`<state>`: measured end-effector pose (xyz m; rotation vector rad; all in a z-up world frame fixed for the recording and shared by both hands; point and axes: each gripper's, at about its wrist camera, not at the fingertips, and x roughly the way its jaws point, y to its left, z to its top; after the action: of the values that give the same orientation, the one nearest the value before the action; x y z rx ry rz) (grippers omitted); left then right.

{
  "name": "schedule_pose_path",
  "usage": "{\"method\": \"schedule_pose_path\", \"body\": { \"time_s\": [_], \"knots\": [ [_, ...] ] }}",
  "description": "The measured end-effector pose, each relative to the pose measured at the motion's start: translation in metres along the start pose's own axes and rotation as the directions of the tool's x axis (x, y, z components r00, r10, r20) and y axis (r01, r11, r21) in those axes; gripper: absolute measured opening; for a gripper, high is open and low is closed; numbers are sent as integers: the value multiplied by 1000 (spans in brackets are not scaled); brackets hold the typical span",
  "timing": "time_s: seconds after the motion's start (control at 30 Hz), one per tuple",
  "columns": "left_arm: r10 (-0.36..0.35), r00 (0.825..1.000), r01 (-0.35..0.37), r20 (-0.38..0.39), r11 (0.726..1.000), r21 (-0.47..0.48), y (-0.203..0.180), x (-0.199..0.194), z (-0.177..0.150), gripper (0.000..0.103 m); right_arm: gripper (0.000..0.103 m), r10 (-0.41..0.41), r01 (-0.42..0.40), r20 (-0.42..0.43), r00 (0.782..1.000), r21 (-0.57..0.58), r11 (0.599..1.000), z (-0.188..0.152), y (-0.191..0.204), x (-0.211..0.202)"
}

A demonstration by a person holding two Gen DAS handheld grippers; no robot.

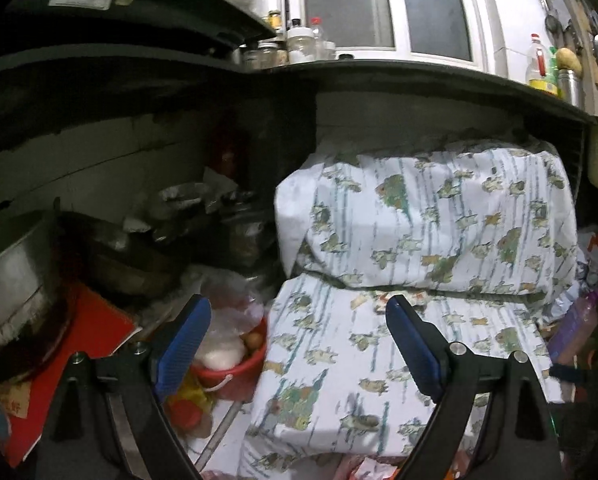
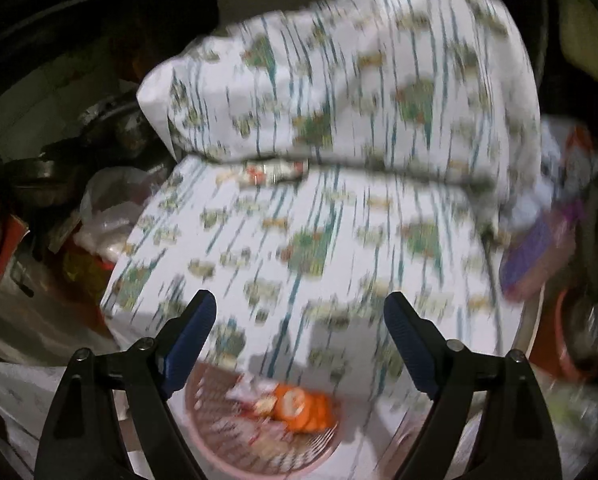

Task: Collect trash
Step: 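Raise both grippers back up toward the printed wrapper on the stool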

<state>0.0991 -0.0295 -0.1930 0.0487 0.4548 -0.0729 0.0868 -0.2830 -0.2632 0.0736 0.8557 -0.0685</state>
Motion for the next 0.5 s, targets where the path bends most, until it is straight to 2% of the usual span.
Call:
{"method": "schedule_pose_path", "body": {
  "time_s": [0.07, 0.1, 0.13, 0.27, 0.37, 0.5],
  "knots": [
    [-11, 1000, 11, 23, 1000, 9, -1, 5, 4, 98, 89, -55, 57, 50, 997, -55, 997, 12, 2, -1],
    [16, 1000, -16, 27, 1000, 12, -1, 9, 7, 103, 89, -81, 86, 73, 994, -65, 994, 19, 1, 0],
    [34, 999, -35, 32, 999, 9, 0, 11, 10, 103, 89, -89, 94, 85, 992, -65, 993, 24, -1, 0],
    [-11, 999, 12, 41, 1000, -15, 4, 12, 24, 103, 89, -53, 54, 78, 996, -9, 999, 42, -15, 7],
    [-39, 999, 38, -5, 999, -10, 5, 23, 35, 103, 89, -38, 37, 70, 997, 18, 999, 51, -22, 14],
    [-32, 999, 32, -12, 999, 6, 12, 46, 53, 103, 90, -75, 75, 51, 996, 5, 997, 62, -24, 33]
  ]
}}
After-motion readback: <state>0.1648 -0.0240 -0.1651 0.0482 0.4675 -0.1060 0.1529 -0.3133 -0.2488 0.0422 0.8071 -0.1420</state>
